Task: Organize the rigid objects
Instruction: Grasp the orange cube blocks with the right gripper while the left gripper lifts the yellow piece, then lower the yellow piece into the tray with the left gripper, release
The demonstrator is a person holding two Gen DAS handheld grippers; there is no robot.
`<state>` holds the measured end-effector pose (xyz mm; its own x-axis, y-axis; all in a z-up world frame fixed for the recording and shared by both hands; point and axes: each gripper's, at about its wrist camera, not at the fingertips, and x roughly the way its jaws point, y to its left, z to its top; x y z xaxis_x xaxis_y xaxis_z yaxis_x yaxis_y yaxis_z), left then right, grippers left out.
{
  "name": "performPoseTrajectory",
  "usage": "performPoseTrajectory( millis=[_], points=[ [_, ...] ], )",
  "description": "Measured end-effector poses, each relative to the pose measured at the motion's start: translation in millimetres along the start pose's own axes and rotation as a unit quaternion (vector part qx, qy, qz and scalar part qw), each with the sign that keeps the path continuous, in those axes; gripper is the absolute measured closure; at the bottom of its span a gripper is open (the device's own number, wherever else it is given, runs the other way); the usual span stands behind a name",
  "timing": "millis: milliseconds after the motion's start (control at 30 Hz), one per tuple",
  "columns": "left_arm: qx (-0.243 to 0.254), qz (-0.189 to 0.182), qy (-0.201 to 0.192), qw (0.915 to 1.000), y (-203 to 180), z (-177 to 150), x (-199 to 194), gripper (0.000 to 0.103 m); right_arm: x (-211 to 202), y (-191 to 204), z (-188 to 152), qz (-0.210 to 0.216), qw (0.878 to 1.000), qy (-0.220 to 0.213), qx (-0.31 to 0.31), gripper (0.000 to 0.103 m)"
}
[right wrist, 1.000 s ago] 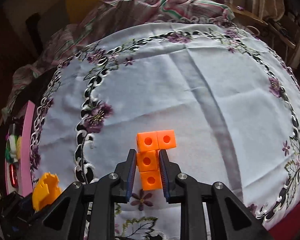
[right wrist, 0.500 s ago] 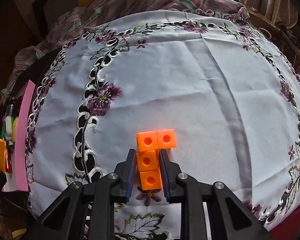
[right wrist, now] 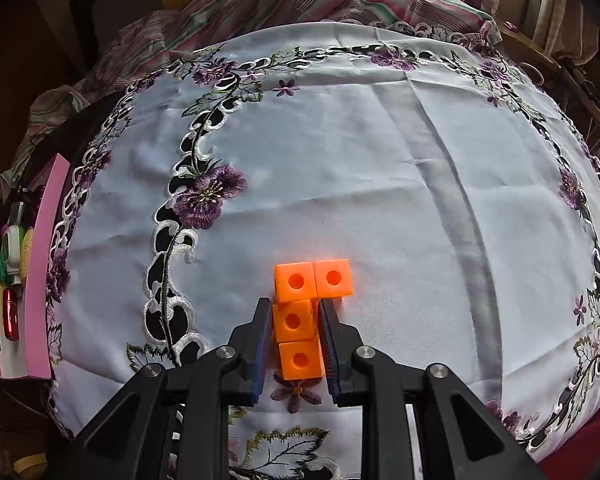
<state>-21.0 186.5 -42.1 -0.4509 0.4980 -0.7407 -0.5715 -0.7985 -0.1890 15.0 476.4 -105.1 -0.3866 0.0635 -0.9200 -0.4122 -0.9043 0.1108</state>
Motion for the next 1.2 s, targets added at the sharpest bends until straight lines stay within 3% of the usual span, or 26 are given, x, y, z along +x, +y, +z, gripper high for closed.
performPoseTrajectory(
  millis=[233,367,667,967,1200],
  points=[
    [-0.022,0.016,-0.007,0.9996,25.5,-8.6,-12.2,0.073,-0.3,0.8,-0.4,-0.004,1.000,-0.002,-0.006,0.080],
    [-0.058,0.035,-0.022,0.9975,60.7,-12.3,-31.6,0.073,-0.2,1.3,-0.8,-0.005,1.000,-0.002,-0.008,0.081],
    [-0.173,0.081,-0.007,0.9815,146.9,-44.2,-48.1,0.073,-0.6,3.3,-1.2,-0.009,1.000,-0.003,-0.014,0.081],
    [-0.201,0.097,0.011,0.9747,150.6,-56.1,-33.3,0.069,-0.6,5.9,-2.0,-0.010,1.000,-0.003,-0.017,0.081],
    [-0.177,0.113,0.004,0.9777,145.2,-56.9,-37.4,0.066,-0.5,5.4,-2.0,-0.010,1.000,-0.003,-0.016,0.081]
  ],
)
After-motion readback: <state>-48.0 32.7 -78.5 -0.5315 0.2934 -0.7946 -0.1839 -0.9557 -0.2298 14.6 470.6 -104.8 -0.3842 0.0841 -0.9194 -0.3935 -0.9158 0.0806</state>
